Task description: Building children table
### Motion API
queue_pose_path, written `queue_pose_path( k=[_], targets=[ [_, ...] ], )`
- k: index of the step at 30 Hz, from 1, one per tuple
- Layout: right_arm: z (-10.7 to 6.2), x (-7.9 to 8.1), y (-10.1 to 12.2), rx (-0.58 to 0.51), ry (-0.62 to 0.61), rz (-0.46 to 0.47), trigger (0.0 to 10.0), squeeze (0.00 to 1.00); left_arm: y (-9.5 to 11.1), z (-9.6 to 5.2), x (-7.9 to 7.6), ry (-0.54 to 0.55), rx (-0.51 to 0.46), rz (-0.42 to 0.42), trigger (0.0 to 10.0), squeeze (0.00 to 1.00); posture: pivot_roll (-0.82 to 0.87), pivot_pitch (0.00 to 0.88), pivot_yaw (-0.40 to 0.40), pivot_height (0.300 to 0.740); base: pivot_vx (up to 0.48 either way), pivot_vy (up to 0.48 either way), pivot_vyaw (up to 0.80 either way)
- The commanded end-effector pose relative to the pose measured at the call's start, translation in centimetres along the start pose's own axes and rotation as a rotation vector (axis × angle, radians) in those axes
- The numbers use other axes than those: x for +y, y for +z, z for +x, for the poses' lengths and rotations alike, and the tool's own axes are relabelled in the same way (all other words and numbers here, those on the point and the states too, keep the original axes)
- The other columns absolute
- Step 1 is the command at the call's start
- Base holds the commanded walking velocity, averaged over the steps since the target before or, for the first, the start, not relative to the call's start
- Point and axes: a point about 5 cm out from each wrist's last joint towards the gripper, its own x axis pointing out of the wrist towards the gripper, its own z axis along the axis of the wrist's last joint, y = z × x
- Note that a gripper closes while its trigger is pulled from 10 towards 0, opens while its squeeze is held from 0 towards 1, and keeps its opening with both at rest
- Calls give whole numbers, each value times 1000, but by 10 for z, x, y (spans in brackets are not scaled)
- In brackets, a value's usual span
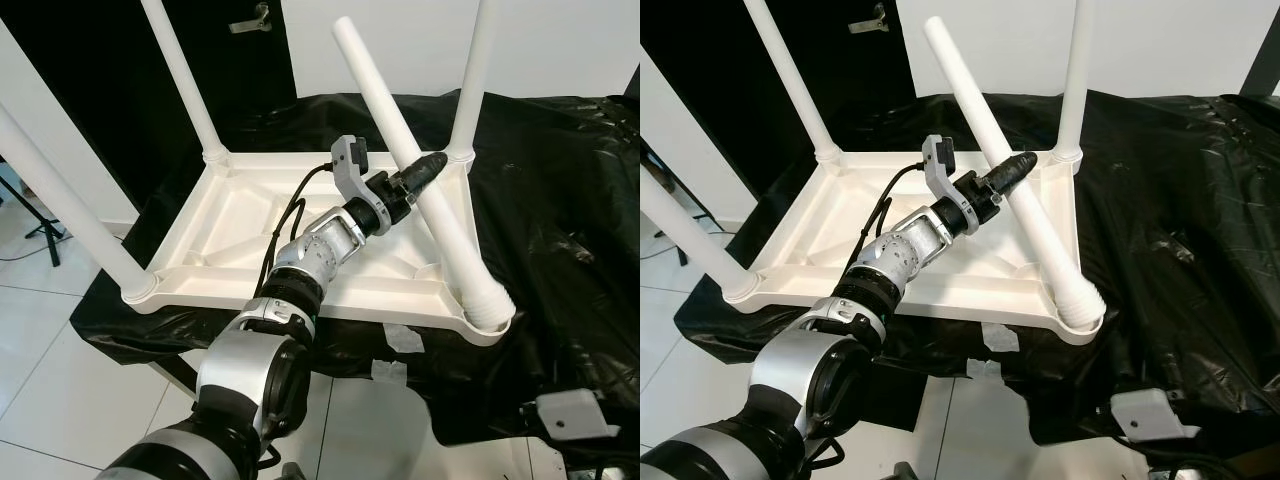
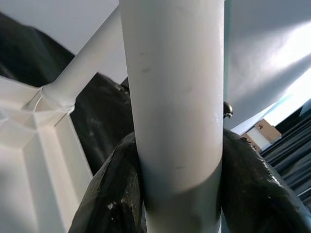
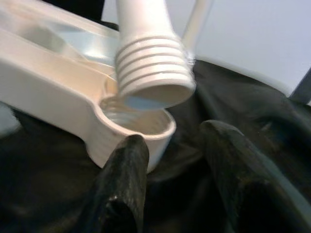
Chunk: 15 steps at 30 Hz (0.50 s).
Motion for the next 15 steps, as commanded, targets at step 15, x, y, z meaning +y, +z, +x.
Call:
queue_pose_path(
  k=[15],
  targets=[
    [68, -15, 102, -175, 266, 426, 10000, 0, -2, 12, -39, -205, -26, 176, 0, 0, -46, 0, 93, 740, 0, 0, 0]
  ],
)
